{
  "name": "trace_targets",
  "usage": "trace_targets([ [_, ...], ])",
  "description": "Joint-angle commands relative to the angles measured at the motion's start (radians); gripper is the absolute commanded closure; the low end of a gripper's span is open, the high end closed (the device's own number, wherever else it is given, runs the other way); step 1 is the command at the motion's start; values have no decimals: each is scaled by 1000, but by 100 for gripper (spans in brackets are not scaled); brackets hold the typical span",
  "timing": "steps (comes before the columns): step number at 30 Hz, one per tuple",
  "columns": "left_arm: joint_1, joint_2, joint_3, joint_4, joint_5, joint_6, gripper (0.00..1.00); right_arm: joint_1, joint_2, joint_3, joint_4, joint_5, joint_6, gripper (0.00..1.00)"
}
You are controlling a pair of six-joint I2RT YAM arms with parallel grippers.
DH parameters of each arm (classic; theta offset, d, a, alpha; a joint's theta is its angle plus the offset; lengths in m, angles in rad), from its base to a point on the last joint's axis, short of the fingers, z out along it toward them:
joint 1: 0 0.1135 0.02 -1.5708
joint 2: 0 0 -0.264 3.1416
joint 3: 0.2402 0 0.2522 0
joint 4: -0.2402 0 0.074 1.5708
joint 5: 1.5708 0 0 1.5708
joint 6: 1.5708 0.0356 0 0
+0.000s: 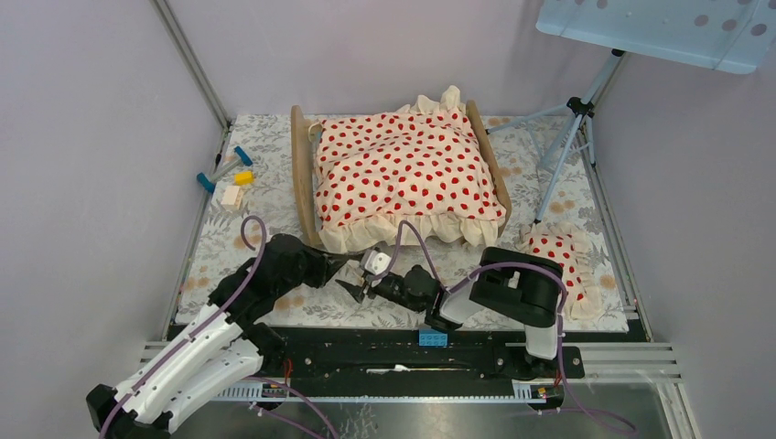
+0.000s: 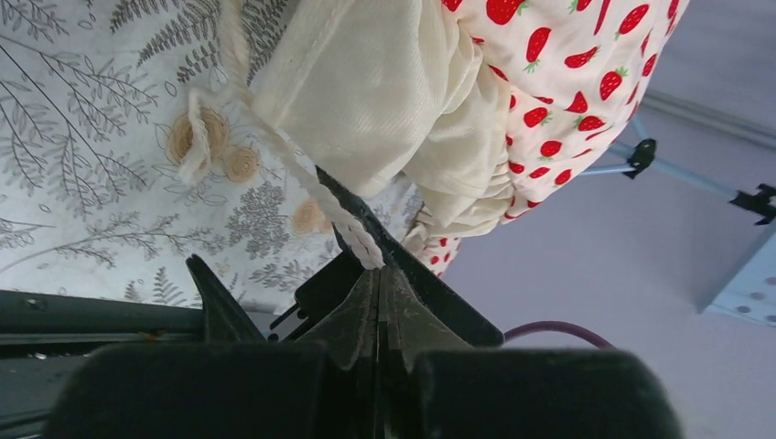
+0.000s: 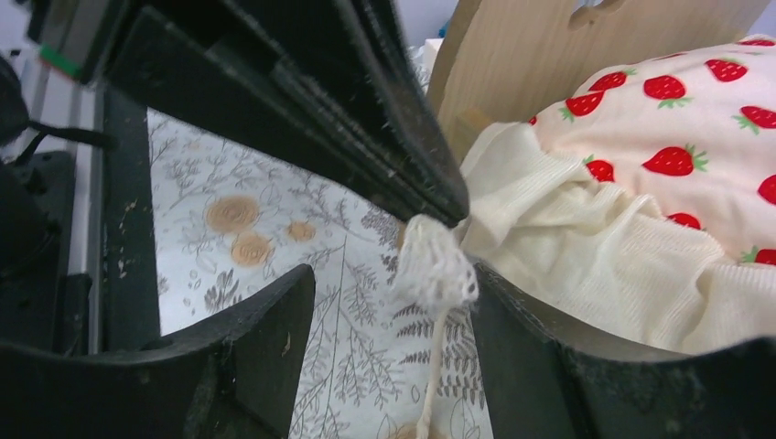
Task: Set up the pet bed
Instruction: Tie the ropes to the bed frame.
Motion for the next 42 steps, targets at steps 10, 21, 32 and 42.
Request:
trace_targets([
  [10,5,-70,-16,-52,-43,-224,100,-4,50,90,239,143,42,35],
  [21,5,-95,-40,-56,-40,-260,100,-4,55,121,239,136,59,44],
  [32,5,-97,-48,-51,-38,-271,100,-4,50,130,239,138,66,59],
  [42,5,-131,-71,-26,-83,-252,58,-3,25,92,238,123,148,100],
])
